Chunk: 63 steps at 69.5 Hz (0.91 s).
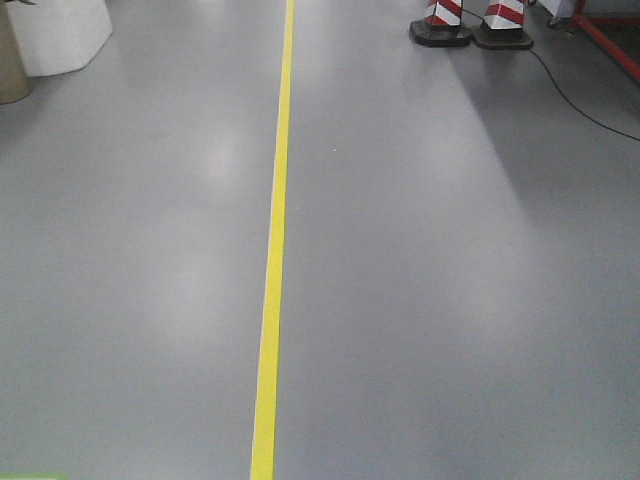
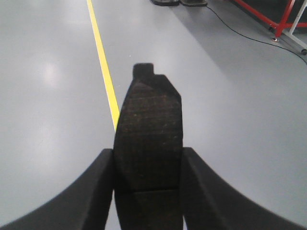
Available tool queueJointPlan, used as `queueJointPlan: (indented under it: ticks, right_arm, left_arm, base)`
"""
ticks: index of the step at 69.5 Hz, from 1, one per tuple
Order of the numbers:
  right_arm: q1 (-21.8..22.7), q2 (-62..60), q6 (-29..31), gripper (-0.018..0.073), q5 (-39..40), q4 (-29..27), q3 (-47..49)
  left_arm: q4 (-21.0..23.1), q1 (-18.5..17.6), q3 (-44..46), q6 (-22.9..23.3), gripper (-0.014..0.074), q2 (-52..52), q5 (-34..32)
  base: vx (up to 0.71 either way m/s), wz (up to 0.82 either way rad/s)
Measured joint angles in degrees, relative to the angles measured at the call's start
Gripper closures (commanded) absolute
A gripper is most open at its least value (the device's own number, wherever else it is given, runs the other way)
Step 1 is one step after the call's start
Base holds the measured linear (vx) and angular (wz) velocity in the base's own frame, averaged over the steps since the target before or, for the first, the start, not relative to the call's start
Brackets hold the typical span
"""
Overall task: Move and align brake pads A on conveyor
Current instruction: 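Drive along the yellow floor line past the striped cones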
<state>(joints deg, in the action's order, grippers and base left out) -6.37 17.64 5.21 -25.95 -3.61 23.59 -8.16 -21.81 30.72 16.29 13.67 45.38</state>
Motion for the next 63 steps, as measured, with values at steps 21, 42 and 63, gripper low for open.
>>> queueJointPlan:
  ticks: [21, 42, 63]
  right_arm:
    - [0.0, 0.0, 0.0, 0.0565, -0.1, 0.0, 0.0]
    - [0.0, 0.0, 0.0, 0.0565, 0.0, 0.0, 0.0]
    - [0.0, 0.0, 0.0, 0.0565, 0.0, 0.0, 0.0]
  left_arm:
    - [0.0, 0.0, 0.0, 0.0, 0.0602, 0.0, 0.0]
    - [0.0, 0.0, 0.0, 0.0, 0.0602, 0.0, 0.0]
    - [0.0, 0.0, 0.0, 0.0, 0.0602, 0.0, 0.0]
  base:
    - [0.75, -0.04]
    - [0.8, 0.11]
    - [0.81, 0.04]
